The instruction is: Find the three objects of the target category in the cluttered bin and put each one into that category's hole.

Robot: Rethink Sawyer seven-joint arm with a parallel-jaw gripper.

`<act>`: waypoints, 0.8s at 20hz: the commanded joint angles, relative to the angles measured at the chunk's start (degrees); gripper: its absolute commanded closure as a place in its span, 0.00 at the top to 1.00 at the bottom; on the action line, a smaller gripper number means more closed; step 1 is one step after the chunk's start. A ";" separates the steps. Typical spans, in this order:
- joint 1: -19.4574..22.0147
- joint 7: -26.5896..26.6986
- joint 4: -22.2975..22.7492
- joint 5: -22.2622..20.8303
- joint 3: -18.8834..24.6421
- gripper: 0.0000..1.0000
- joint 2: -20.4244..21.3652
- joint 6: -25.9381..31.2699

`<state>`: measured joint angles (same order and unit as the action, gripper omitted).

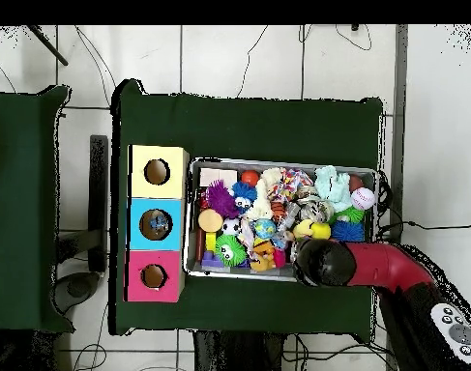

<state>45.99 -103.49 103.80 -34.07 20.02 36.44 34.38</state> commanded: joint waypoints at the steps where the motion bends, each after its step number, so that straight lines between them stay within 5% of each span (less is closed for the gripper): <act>1: -2.41 1.67 -5.30 2.33 5.35 1.00 -2.08 0.35; 16: -6.30 -1.89 -7.50 2.97 4.34 1.00 -4.53 -3.97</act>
<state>41.23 -103.49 103.60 -33.36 20.02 35.27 34.41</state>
